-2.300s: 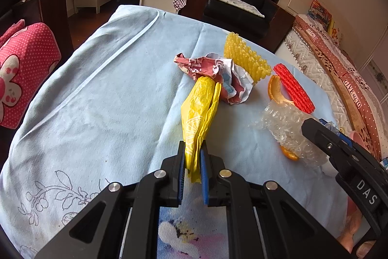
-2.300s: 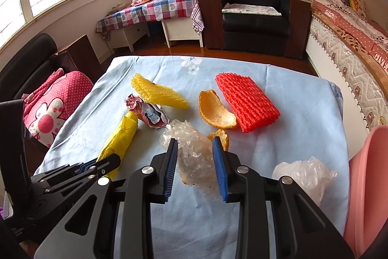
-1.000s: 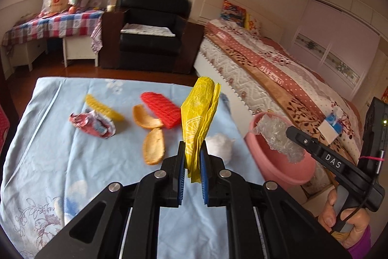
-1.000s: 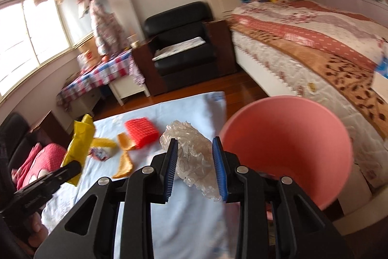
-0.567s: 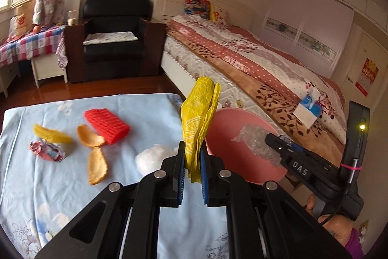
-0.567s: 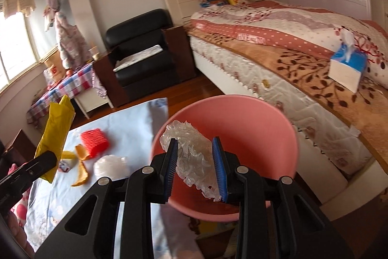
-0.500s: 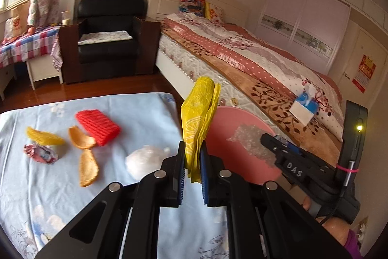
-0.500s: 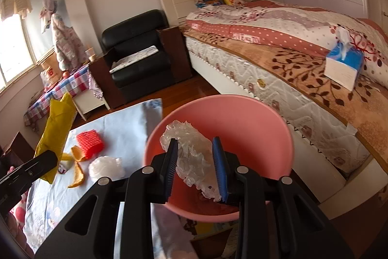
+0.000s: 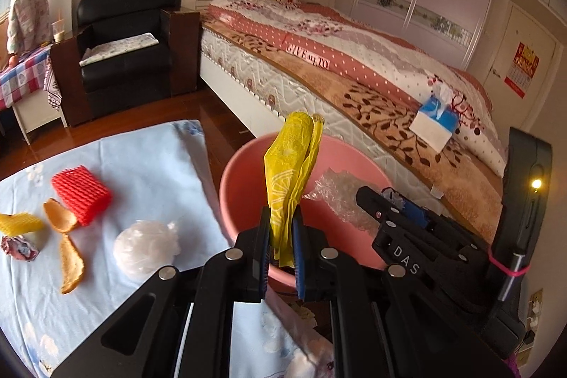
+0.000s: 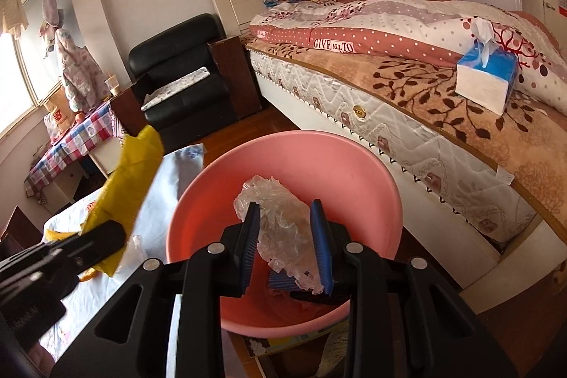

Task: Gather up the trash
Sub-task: 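Carry the yellow bag and bubble wrap over the pink basin with both tools, then open both tools to drop the yellow bag and bubble wrap into the basin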

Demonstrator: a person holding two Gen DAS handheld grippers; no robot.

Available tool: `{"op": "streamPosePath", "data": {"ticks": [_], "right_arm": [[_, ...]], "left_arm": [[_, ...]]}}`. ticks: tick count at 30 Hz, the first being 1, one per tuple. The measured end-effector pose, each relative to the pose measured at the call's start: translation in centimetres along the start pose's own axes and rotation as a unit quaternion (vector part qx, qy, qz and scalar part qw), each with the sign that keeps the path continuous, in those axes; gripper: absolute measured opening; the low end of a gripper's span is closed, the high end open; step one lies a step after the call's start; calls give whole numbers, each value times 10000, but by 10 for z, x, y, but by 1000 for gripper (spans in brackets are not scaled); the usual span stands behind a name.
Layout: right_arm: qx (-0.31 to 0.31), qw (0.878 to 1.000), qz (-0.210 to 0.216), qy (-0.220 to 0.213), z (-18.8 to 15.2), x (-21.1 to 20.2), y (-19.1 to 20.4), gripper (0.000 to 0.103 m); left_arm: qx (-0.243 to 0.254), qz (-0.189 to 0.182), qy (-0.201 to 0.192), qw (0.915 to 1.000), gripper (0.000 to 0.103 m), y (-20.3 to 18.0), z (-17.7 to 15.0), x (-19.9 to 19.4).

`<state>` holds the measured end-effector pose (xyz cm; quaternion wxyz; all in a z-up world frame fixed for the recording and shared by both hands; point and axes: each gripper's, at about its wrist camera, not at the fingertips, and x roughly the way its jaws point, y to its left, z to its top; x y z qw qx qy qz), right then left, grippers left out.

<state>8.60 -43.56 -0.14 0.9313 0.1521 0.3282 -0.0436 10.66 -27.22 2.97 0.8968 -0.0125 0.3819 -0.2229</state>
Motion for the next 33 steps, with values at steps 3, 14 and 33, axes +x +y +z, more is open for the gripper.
{"op": "streamPosePath", "data": {"ticks": [3,14,33], "right_arm": [[3,10000,-41,14,1,5,-3,30],[-49,9997,-221,9,3,14,-6,30],[-20,9993,-363,105,2,25,-13,30]], "left_arm": [[58,44,134,9999,10,-5,0,13],[215,127,542,9982,11,-16,-2,51],[306,212,756,9964,14,-19,-6,71]]}}
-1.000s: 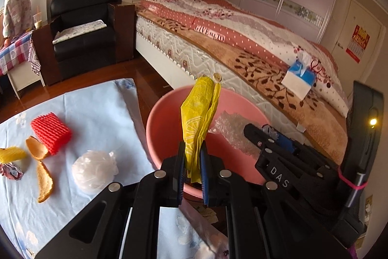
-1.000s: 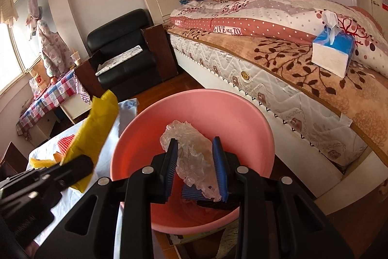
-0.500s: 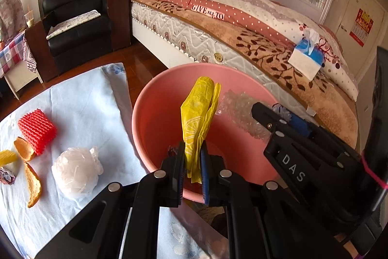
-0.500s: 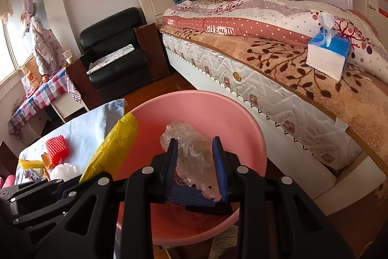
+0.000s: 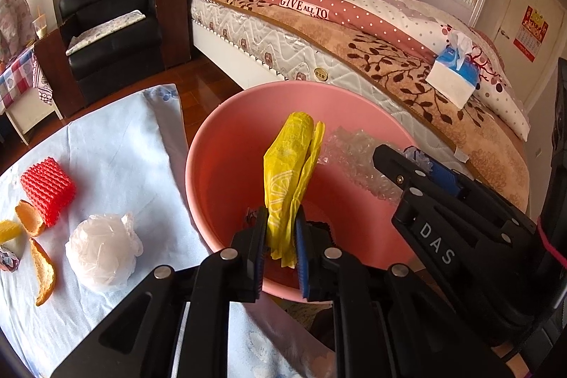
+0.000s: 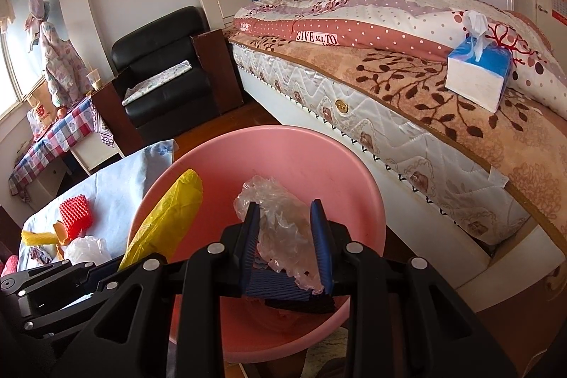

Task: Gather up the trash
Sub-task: 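Open both tools to drop the yellow bag and bubble wrap into the basin, then move both tools back over the table toward the remaining trash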

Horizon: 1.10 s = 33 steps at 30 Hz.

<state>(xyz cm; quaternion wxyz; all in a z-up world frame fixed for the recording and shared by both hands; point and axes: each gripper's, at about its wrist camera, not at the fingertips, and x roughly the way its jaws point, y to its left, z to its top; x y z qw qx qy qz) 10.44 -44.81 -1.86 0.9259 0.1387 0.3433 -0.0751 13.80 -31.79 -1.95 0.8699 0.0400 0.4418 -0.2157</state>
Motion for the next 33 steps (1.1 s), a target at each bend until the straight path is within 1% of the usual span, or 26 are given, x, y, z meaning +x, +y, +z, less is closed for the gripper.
{"op": "streamPosePath", "data": {"ticks": [2,4,5,6,9,11,16,19,20,23,25,28,33], "right_arm": [[9,10000,-3,1,0,0,-1,30],[3,10000,-5,0,0,1,-1,30],[3,10000,-9,-2,0,1,-2,30],[7,10000,-10,-5,0,1,-2,30],[14,10000,-46,-20,1,0,-4,30],[13,10000,-49,-28,1,-1,-5,30],[37,10000,-17,-62,1,-3,-5,30],[121,9999,62,22,2,-1,-7,31],[172,9998,105,66,3,0,-8,32],[272,9995,175,71,3,0,-11,42],[287,9994,195,27,3,-3,-11,45],[266,9994,231,-8,3,-7,-8,46],[211,9994,268,-65,5,-16,-1,47]], "left_arm": [[-3,-6,-8,10000,16,0,0,0],[-16,-16,-3,10000,23,0,0,0],[-18,-11,-5,10000,29,0,0,0],[-33,1,-12,10000,33,0,0,-1],[-91,6,-17,10000,39,2,1,-2],[-124,-3,-28,9999,41,3,1,-3],[-133,-32,-114,9998,43,6,1,-10],[-176,-63,-203,9996,43,13,1,-18],[-202,-70,-235,9995,44,15,1,-21],[-350,-86,-399,9986,46,29,3,-35],[-456,-81,-537,9975,47,39,4,-46],[-574,45,-758,9955,47,57,2,-63],[-860,274,-1001,9909,47,91,-6,-89]]}}
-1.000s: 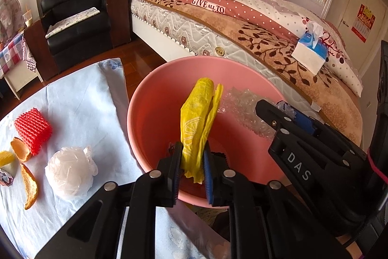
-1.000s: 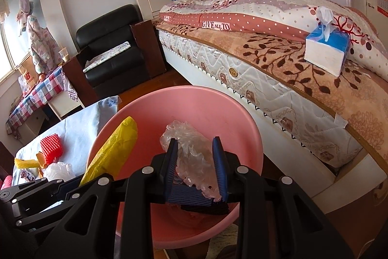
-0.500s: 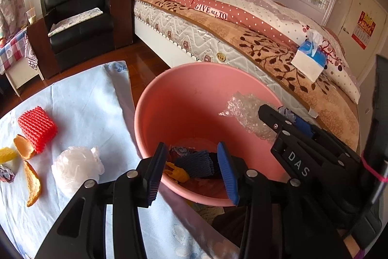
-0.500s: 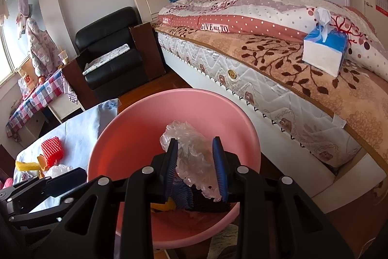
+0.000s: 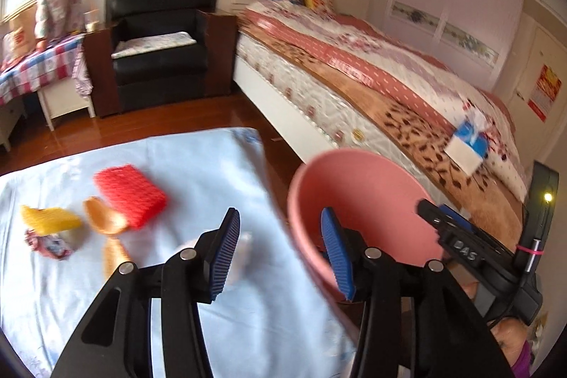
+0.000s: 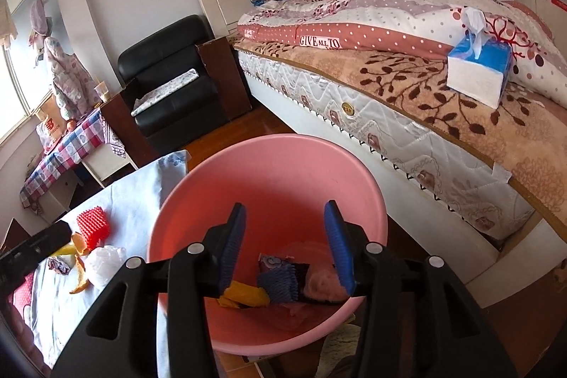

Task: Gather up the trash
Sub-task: 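Move both tools back over the table toward the remaining trash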

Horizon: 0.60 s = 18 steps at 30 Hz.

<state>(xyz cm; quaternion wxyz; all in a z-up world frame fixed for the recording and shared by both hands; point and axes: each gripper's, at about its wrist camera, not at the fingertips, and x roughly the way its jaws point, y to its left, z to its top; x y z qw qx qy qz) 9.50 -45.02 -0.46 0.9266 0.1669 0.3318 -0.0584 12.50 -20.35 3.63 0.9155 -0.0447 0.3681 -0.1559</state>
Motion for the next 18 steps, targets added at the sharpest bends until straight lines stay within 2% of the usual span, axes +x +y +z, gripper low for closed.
{"op": "streamPosePath", "data": {"ticks": [8,18], "right_arm": [[-218,9996,149,-102,-5,-19,30,47],[-537,9975,458,25,-19,-34,74,47]], "left_arm": [[-574,405,-322,9970,47,70,-5,-44],[-852,883,-654,9903,47,132,-27,-99]]}}
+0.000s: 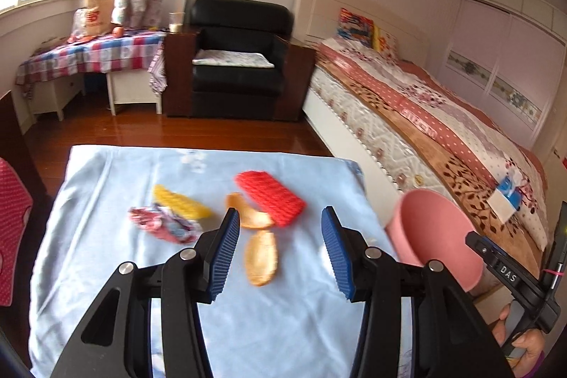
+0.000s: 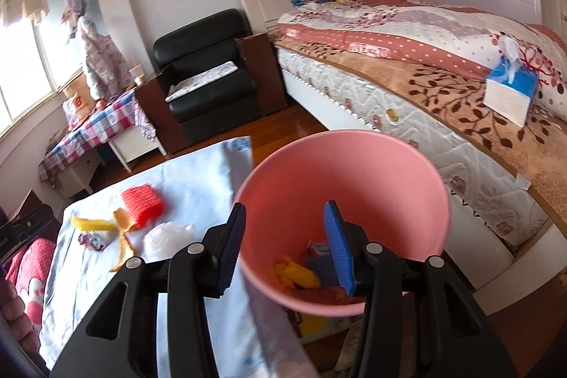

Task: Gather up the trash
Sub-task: 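Move both tools back over the table toward the remaining trash, then grasp the crumpled red-white paper with the left tool while the right tool grasps the white plastic bag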

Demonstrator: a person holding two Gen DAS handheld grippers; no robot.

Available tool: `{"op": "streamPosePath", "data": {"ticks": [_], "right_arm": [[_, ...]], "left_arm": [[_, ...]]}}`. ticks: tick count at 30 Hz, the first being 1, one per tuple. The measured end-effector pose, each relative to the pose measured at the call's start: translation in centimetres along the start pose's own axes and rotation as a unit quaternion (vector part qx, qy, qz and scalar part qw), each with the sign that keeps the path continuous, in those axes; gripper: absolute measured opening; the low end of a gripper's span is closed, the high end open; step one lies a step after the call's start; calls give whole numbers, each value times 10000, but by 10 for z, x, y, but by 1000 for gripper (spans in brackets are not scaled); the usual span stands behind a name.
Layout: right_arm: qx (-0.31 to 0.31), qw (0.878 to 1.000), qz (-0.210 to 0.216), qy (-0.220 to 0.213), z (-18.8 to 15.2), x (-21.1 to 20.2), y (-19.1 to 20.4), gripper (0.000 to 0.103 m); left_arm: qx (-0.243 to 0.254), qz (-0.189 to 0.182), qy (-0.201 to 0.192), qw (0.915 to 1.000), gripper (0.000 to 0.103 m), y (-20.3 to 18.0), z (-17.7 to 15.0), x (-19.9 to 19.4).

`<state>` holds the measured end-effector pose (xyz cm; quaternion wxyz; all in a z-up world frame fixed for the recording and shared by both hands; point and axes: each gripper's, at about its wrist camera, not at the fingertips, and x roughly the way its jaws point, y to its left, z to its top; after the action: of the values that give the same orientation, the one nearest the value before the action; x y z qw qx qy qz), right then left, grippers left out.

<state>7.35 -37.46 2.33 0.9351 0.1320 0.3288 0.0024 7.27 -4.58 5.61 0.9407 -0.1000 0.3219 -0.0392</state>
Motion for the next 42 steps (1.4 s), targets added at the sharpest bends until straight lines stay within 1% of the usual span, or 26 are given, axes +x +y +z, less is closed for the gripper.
{"op": "streamPosePath", "data": {"ticks": [8,13,17,23,24,27,31,34,38,42], "right_arm": [[-179,9993,279,153,-14,-4,36,47],[-293,9984,395,294,-25,-1,57,47],[-369,9975,469,377,-31,5,70,47],[-434,9964,541,482,-37,14,85,47],[-433,9962,559,504,-37,16,87,47],[-465,9958,583,529,-39,20,92,47],[-505,9954,589,556,-41,24,96,47],[-513,9954,564,580,-41,28,97,47],[-508,9957,524,564,-40,30,95,47],[-497,9957,535,577,-39,34,96,47]], "left_arm": [[-177,378,-46,9991,47,51,-14,-21],[-326,545,41,9980,47,87,-26,-27],[-437,612,177,9970,47,104,-34,-22],[-436,698,250,9963,47,111,-37,-5],[-427,763,297,9957,47,114,-36,0],[-543,797,475,9942,47,124,-34,21],[-967,679,662,9908,47,136,-27,46],[-1307,640,667,9871,47,144,-19,65],[-1791,712,632,9792,47,161,-9,84],[-2073,813,903,9707,47,174,-8,111]]}}
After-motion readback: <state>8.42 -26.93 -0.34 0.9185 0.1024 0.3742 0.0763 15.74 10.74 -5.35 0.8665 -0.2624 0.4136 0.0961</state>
